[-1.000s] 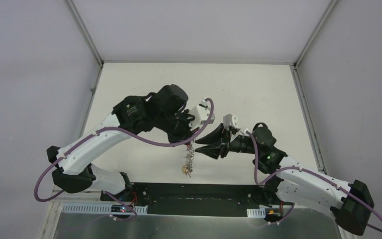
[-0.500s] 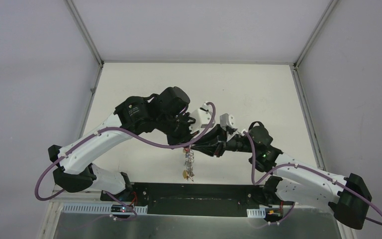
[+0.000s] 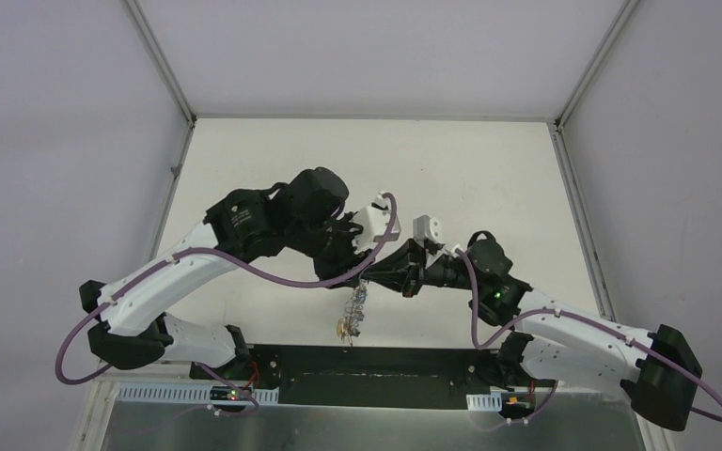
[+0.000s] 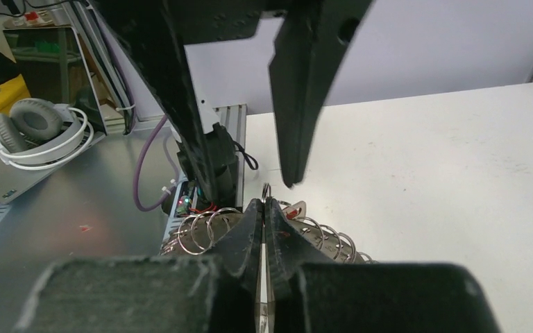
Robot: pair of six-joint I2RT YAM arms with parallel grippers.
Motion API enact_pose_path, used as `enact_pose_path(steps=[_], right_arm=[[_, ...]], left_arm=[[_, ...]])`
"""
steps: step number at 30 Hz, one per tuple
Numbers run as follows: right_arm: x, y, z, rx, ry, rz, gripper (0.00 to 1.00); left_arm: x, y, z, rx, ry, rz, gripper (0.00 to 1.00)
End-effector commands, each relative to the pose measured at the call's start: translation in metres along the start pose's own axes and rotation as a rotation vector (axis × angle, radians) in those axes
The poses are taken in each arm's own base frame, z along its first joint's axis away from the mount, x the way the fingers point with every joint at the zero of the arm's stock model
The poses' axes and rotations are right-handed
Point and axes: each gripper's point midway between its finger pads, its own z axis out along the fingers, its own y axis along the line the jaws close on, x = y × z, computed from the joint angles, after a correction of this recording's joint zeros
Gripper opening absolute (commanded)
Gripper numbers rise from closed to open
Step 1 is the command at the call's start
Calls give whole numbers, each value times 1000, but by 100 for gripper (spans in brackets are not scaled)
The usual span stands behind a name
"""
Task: Put the keys on the keyring
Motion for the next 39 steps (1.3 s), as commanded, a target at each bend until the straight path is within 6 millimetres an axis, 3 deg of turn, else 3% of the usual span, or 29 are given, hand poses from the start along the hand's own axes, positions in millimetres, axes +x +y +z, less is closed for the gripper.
enact_pose_path(steps=[1,10,16,29,34,39], right_arm=[[-39,-1,-8,61,-145,-64,0],[-55,15,-23,31,-203,-116,0],[-58,31,-24,-55,-201,-128,0],[-66,39,-24,-93,-219,-130,0],[-68,39,-24,-88,-227,-133,0],[-72,38,-25,-79,-237,-138,0]], left_arm=[[-24,-5,-24,-31,-214,37,48],[-37,-27,-51,-4,-665,234,52],[-25,-28,-51,-46,-823,375,52],[-31,-27,-18,-2,-823,434,41],[-30,-28,-9,18,-809,431,32],[-19,-27,-3,22,-778,412,37]])
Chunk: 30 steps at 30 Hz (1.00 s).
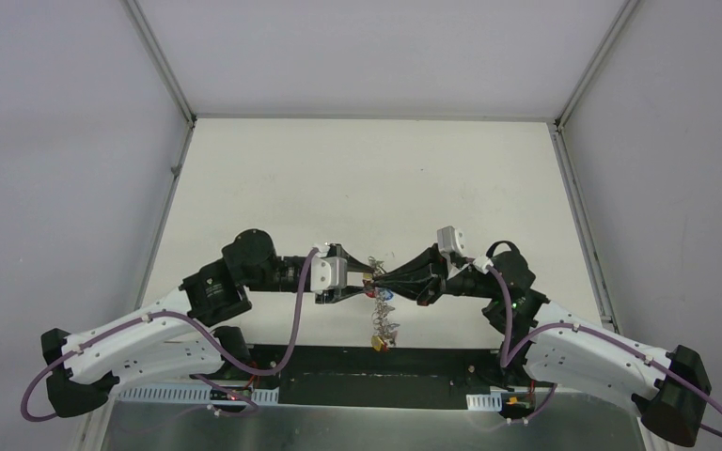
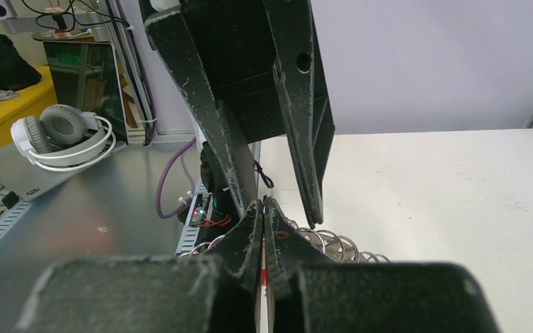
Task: Put the keys on the keyring
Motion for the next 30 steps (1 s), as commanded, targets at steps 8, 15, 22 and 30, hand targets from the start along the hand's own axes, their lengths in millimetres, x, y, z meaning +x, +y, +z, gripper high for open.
enact_pose_path(steps=[8,15,22,30], right_arm=[[-52,9,4,-28,-151,-94,0],[-52,8,4,-23,-153,-95,0],[-53,7,4,-19,-157,-95,0],[-55,7,5,-18,-163,-95,0]], left_arm=[[2,-4,-13,-26,-13,11,46],[4,-3,-18,-43,-9,1,45],[11,-7,-9,-7,15,-22,35],[15,-13,0,32,11,-59,22]])
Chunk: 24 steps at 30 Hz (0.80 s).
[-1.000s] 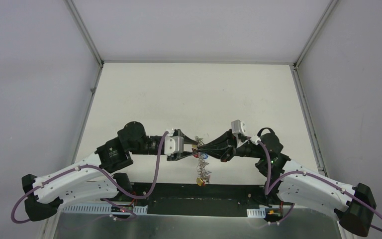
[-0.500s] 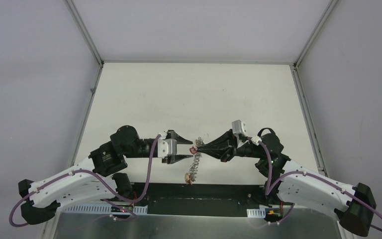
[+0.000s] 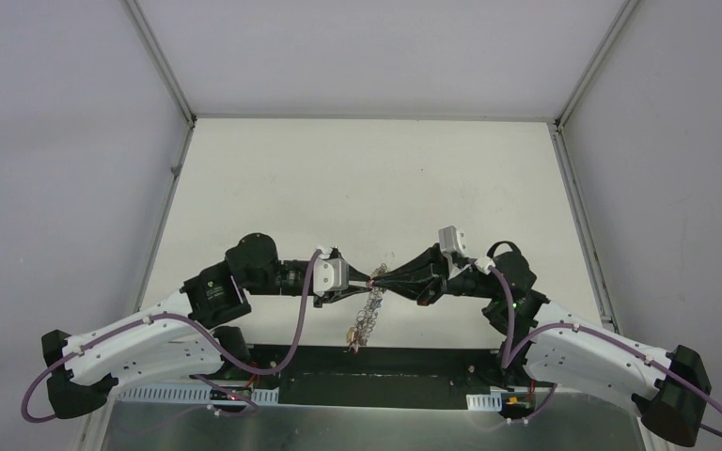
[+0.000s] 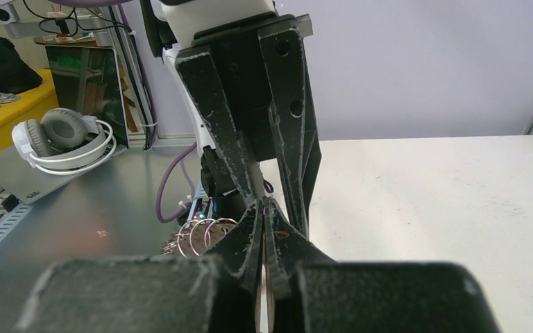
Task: Put the keys on the keyring
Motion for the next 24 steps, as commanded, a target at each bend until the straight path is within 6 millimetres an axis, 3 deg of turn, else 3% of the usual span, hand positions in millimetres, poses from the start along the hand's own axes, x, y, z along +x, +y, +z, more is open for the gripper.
enact_pose_path(steps=[1,10,24], right_arm=[[-52,7,5,-17,-151,-89,0],[-50,6,5,-18,-154,-78,0],[-40,4,2,-2,-136,-64,0]], left_arm=[[-7,-10,6,52,-47,-23,19],[-29,-16,15,70,-181,-38,3],[-65,-18,5,62,-335,6,7]])
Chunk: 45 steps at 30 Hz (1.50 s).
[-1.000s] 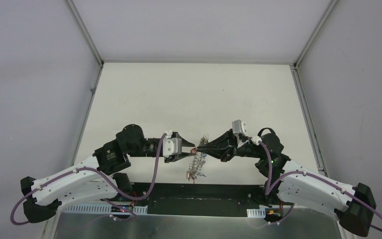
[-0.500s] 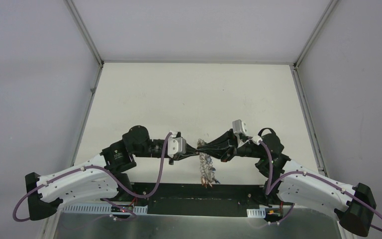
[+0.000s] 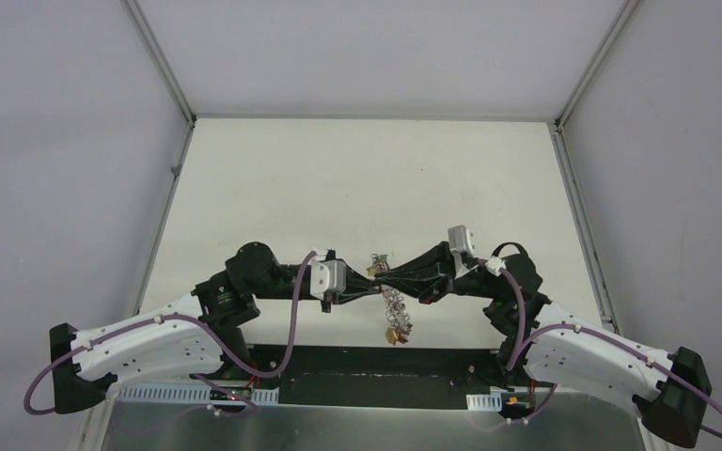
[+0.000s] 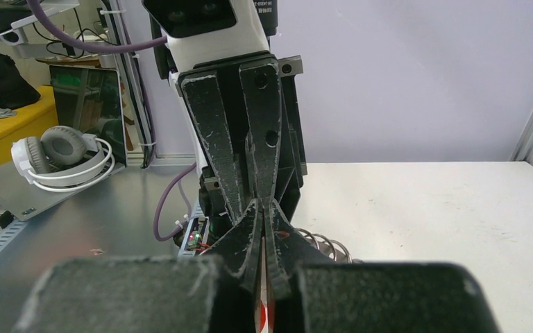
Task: Put the keys on the keyring
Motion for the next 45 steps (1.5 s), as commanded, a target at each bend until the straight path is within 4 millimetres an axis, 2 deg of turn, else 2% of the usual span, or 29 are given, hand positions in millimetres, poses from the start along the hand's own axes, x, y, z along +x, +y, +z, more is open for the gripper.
enact_pose_path(steps=[1,7,11,15,22,26,29,30,31,36,37,38,45], right_arm=[[-22,2,2,-1,-73,-40,0],[-10,0,-1,13,-24,-38,0],[-7,-1,-2,18,-11,-39,0],[-11,-2,-3,27,-21,-45,0],[-7,-5,-7,59,0,-44,0],[3,-16,-14,133,26,-21,0],[10,-27,-20,210,45,-10,0],[14,-30,-24,235,59,-7,0],[16,-34,-27,263,73,-9,0],[42,-38,-36,309,197,48,0],[46,-57,-43,407,222,13,0],[52,-64,-45,441,247,10,0],[85,-101,-39,569,357,32,0]], left_arm=[[-53,-8,-3,30,-204,65,7],[-74,-10,-17,7,-297,95,7],[-75,-13,-18,20,-303,80,11],[-62,-6,-18,-17,-236,50,29],[-27,11,-33,-142,-19,10,44],[-15,17,-47,-206,50,-17,60],[-14,20,-54,-248,52,-38,83],[-14,21,-56,-257,50,-42,96],[-15,21,-58,-261,47,-45,99],[-15,25,-61,-302,39,-94,99],[-15,27,-61,-318,39,-110,99],[-14,27,-61,-325,40,-126,99],[-7,42,-59,-444,37,-288,99]])
